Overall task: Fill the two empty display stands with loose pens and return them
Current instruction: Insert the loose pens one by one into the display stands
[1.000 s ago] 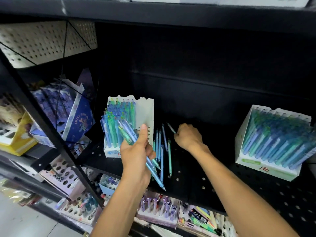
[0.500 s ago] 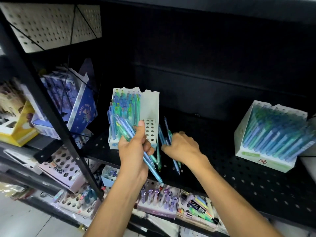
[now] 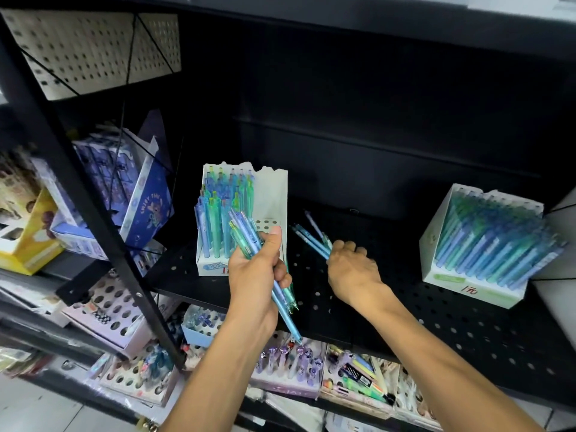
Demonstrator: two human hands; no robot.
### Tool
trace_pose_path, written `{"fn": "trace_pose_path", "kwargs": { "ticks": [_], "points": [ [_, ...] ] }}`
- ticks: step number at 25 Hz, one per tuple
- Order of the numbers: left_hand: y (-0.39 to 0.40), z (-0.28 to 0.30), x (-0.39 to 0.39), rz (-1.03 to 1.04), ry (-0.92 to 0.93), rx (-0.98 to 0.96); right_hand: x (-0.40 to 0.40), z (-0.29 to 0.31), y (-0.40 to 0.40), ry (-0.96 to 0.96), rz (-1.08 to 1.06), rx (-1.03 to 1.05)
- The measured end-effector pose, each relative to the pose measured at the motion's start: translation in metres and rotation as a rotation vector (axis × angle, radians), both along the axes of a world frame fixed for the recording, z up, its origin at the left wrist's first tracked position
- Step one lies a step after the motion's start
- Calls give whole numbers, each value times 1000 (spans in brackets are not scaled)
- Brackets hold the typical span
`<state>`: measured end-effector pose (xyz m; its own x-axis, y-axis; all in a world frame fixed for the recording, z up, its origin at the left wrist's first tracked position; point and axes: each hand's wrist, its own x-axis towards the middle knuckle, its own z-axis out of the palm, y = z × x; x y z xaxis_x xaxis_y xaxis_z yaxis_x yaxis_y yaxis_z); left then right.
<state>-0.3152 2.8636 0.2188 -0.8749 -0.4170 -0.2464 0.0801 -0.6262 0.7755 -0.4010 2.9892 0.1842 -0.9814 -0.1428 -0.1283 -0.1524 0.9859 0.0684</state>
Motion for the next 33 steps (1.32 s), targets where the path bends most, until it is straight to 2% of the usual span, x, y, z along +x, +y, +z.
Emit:
{"fn": "trace_pose_path", "kwargs": {
  "ticks": [3, 7, 11, 19, 23, 27, 30, 31, 33],
  "points": [
    [5, 1, -1, -26, -9, -14, -5, -1, 11, -25, -21, -57],
    [10, 1, -2, -28, -8, -26, -8, 9, 39, -182, 24, -230],
    [20, -2, -3, -60, 0, -39, -5, 20, 65, -280, 80, -184],
    [29, -3, -10, -70, -3, -49, -14, 54, 116, -367, 52, -138],
    [32, -4, -14, -85, 14, -52, -17, 52, 139, -399, 29, -101],
    [36, -5, -17, -96, 22, -58, -13, 51, 152, -346, 18, -34],
    [40, -6, -19, -104, 21, -56, -7, 56, 146, -42, 99, -114],
    [40, -6, -19, -105, 18, -57, -2, 57, 138, 37, 158, -139],
    [41, -7, -20, -104, 11, -55, 9, 48, 120, -16, 355, -149]
  ]
}}
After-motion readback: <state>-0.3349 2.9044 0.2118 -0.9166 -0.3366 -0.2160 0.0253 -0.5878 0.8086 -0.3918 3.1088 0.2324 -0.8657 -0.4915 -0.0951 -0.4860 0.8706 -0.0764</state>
